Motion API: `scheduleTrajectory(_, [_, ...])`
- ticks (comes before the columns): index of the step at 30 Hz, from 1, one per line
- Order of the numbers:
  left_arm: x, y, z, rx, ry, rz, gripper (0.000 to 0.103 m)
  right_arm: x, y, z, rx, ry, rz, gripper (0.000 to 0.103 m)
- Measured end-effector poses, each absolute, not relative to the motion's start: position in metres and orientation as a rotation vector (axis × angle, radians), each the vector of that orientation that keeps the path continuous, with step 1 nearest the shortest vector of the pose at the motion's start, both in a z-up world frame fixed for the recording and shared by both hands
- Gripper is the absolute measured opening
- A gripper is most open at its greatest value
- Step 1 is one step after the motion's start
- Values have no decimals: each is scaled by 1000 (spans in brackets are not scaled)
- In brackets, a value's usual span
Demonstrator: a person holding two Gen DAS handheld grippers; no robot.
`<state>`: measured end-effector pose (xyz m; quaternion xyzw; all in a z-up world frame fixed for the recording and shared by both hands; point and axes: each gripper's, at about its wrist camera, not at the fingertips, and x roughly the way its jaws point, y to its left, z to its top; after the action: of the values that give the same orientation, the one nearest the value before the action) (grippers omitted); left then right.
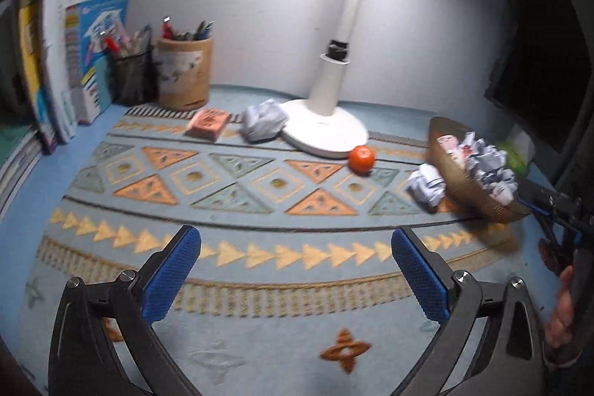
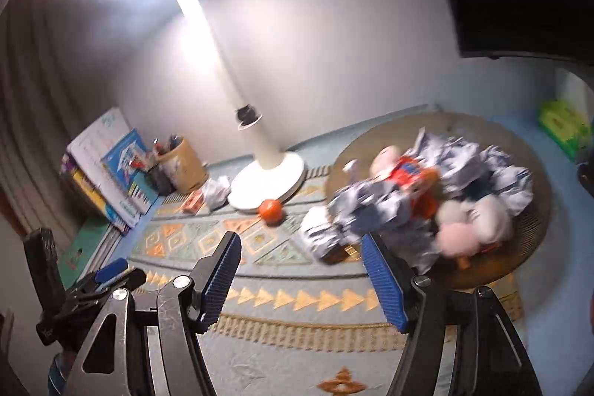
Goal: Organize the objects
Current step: 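Move both tools back over the rug toward the remaining paper balls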
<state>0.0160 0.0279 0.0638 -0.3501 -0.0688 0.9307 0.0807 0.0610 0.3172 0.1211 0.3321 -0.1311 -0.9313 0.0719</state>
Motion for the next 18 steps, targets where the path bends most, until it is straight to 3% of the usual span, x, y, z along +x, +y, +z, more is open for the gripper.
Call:
scheduleTrajectory(9, [14, -14, 20, -1170, -270, 2857, 102, 33, 237, 40, 1239, -181, -2665, 66])
scheduleTrajectory(18, [11, -7, 18, -1196, -238, 2795, 102, 21, 241, 21, 1312, -207, -2685, 66])
